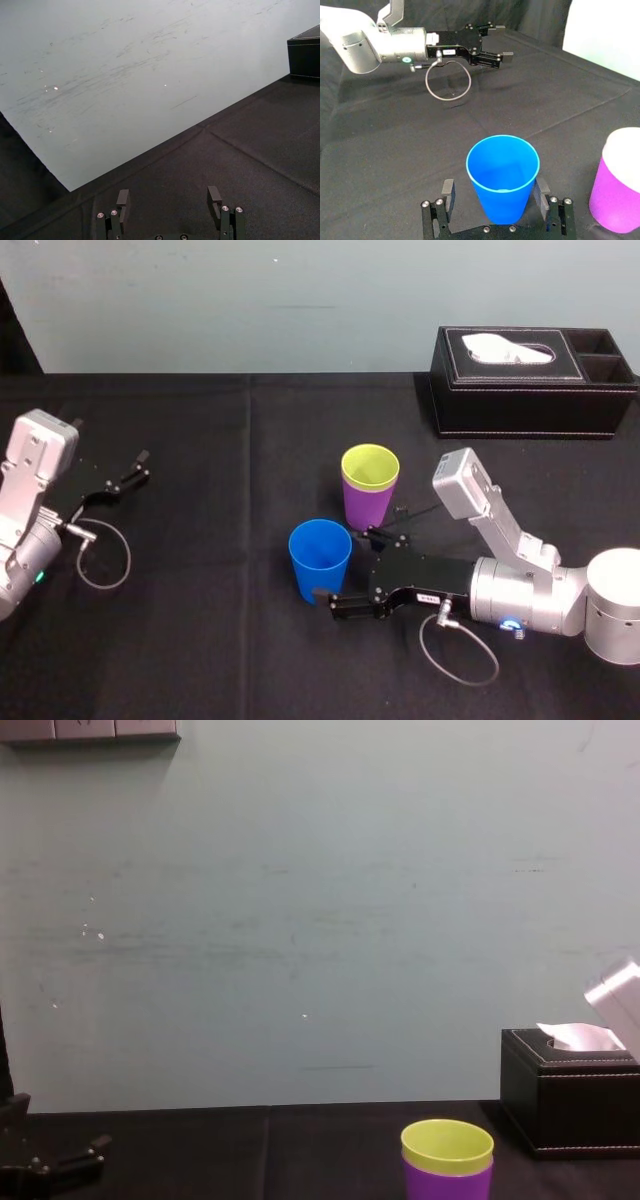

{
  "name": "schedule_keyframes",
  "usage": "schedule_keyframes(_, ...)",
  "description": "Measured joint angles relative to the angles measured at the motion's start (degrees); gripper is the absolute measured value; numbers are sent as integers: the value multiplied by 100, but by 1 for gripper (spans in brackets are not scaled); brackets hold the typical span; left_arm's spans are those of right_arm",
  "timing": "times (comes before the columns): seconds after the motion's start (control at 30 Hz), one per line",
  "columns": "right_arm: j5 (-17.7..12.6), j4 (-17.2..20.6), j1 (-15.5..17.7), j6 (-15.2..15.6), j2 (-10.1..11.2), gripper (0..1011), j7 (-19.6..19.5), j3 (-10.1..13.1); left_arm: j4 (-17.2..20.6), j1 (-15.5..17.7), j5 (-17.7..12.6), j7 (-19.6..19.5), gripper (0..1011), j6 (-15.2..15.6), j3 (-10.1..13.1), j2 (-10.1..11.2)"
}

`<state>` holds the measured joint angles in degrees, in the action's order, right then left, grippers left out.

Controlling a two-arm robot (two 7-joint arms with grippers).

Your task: Stack the three plastic cups sequentially using one hand.

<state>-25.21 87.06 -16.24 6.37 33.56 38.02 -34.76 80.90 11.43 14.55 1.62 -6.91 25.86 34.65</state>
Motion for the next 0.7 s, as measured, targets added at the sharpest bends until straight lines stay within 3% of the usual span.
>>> schedule_keyframes(0.7,161,-99,-74,-31,-157,1000,-176,-66,0,0,0,0,1011,0,0,0)
